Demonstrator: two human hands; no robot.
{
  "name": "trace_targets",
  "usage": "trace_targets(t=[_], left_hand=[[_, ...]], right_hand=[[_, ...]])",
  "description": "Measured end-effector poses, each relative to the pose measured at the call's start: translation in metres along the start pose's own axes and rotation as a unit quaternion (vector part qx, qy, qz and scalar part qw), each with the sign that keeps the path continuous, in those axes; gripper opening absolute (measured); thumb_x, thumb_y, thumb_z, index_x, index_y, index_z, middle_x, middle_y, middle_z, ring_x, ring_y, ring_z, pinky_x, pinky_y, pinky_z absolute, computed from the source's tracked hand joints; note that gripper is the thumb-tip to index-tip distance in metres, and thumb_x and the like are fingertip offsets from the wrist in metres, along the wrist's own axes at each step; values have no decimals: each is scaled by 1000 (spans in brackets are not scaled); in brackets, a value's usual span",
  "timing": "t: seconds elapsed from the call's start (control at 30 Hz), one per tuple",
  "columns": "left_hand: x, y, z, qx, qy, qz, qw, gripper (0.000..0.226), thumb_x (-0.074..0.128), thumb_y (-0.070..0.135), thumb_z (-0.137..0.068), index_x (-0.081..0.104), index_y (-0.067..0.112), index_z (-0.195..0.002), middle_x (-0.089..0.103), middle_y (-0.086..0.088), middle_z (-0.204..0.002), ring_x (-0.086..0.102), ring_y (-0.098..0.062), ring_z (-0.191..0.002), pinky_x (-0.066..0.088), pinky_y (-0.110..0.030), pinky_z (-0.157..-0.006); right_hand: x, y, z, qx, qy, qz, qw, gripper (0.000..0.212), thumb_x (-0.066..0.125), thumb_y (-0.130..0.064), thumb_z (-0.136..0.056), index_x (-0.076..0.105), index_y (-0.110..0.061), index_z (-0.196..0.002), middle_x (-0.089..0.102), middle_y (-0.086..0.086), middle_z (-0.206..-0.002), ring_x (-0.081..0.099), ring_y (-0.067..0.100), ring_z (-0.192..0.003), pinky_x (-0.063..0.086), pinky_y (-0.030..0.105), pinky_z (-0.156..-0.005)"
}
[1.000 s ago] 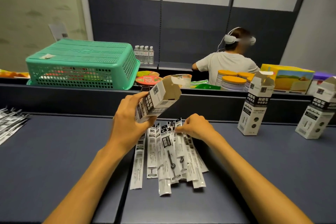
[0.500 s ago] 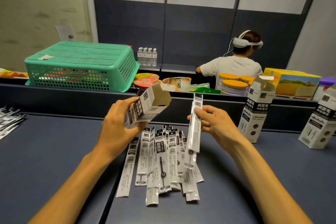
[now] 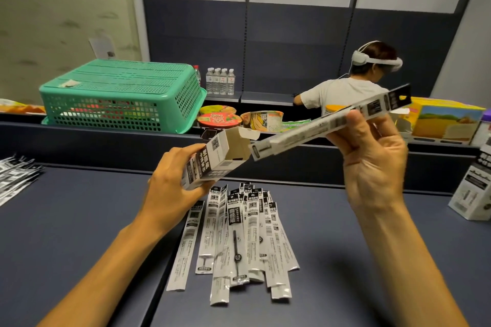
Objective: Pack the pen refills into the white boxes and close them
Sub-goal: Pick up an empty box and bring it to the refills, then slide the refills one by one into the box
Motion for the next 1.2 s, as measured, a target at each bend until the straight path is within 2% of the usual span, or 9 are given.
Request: trace_targets(t=[0.17,0.27,0.4,0.5,0.63,0.8,0.97,1.13,1.2], left_hand=[[2,4,1,4,-7,5,1000,70,83,22,-73,46,28,-133,56,6,-114,54,-16,-104,54,-40,-79],[4,7,1,8,-13,9,1000,70,83,22,-73,46,26,-133,56,6,-114,54,-16,-105,54,-39,-79],[5,10,1,16,-14,5,1000,71,83,21,-72,47,23,-133,57,2,-113,54,-17,-102,54,-37,-78],[5,11,1,18,-14,2,1000,71,83,21,-72,46,24,-133,57,1,-113,54,-15,-101,54,-34,-78],[5,11,1,17,-11,1,1000,71,83,22,-72,46,25,-133,56,1,-114,54,-16,-102,53,-32,-79],[7,13,2,19,-14,-7,1000,71,82,21,-73,44,27,-133,56,1,-115,52,-15,-104,52,-29,-79],[6,14,2,23,-13,-20,999,72,83,20,-73,44,27,-133,56,0,-115,52,-15,-104,51,-28,-76],[7,16,2,31,-14,-26,999,72,83,21,-73,44,27,-133,56,0,-115,52,-15,-103,53,-31,-74],[6,15,1,26,-10,-27,999,71,83,20,-73,44,27,-132,55,0,-113,51,-15,-102,53,-32,-73]], right_hand=[[19,0,9,-85,-36,80,992,18,67,-14,-81,66,-11,-99,75,-3,-96,71,27,-100,59,33,-76],[31,5,18,-114,-67,105,986,19,67,-7,-80,64,-10,-99,75,-10,-93,72,17,-95,60,31,-77],[47,27,29,-69,-134,126,980,20,69,-7,-76,69,-15,-95,75,-12,-90,71,8,-89,56,21,-78],[55,41,35,-39,-194,186,962,19,72,-19,-78,76,-32,-91,73,-7,-97,70,12,-93,54,21,-80],[51,42,34,-44,-177,221,958,23,75,-17,-77,69,-29,-95,75,-9,-95,71,16,-89,56,24,-78],[60,56,39,-71,-215,337,914,18,77,-19,-80,70,-19,-97,69,-2,-97,60,18,-67,54,32,-64],[54,49,32,-109,-189,345,913,5,68,-22,-90,70,-18,-93,62,-3,-89,55,13,-69,46,22,-61],[65,71,40,-112,-268,450,845,36,59,-46,-87,73,-13,-93,58,-7,-73,47,8,-61,40,22,-54],[63,67,39,-102,-270,433,854,33,59,-48,-87,68,-17,-91,56,-11,-68,47,8,-57,38,20,-51]])
Point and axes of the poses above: each hand's wrist, its own z-axis away from the middle knuckle, its own x-axis out of the palm, y = z × x, the point moved 8 cm from there along -z, towards the middle knuckle
